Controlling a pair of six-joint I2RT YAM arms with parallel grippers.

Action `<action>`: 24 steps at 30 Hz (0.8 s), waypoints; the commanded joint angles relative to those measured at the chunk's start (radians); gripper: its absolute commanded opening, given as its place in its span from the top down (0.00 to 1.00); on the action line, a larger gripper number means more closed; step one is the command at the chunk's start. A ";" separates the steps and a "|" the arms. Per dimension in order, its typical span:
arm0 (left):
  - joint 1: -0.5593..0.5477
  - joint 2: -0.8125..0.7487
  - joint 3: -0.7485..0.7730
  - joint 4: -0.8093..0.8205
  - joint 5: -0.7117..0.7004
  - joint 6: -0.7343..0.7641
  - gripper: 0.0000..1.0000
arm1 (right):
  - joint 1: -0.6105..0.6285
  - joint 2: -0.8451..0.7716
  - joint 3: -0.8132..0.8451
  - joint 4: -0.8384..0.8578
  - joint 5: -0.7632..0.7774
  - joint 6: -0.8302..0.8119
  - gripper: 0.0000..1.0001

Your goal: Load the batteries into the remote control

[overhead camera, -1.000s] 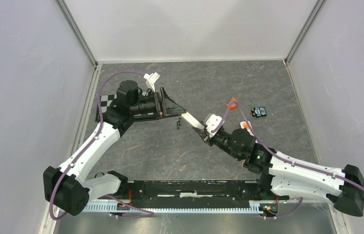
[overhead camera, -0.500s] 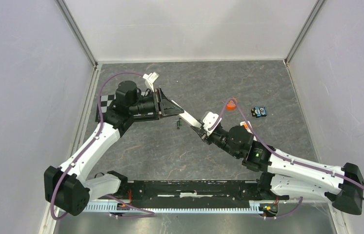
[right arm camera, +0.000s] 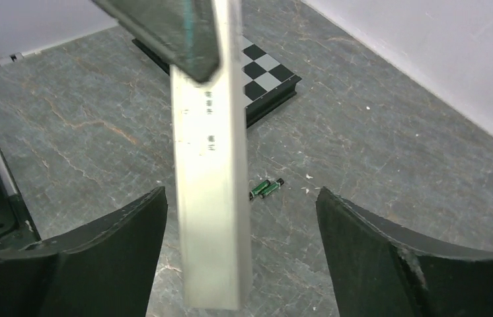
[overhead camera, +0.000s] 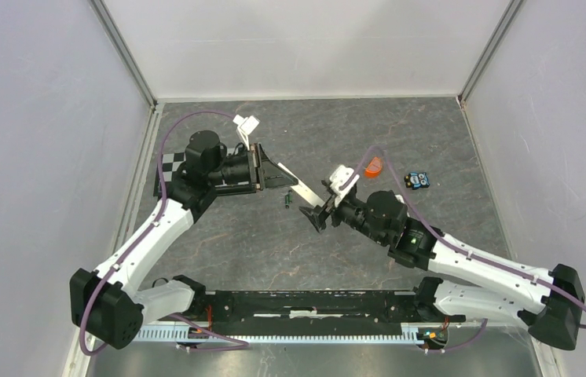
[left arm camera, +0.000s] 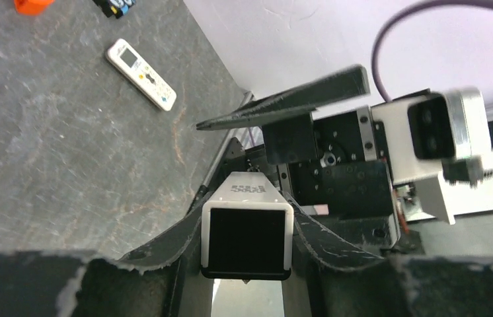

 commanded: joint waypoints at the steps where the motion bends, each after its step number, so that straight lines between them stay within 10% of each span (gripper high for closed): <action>1: 0.000 -0.027 0.041 0.105 0.026 0.165 0.98 | -0.100 -0.049 0.033 0.025 -0.172 0.253 0.09; 13: 0.035 -0.038 0.172 0.182 0.274 0.599 0.98 | -0.317 -0.136 -0.013 0.133 -0.262 1.059 0.02; 24: 0.103 0.036 0.247 0.527 0.423 0.361 0.98 | -0.327 -0.005 -0.186 0.801 -0.358 1.512 0.02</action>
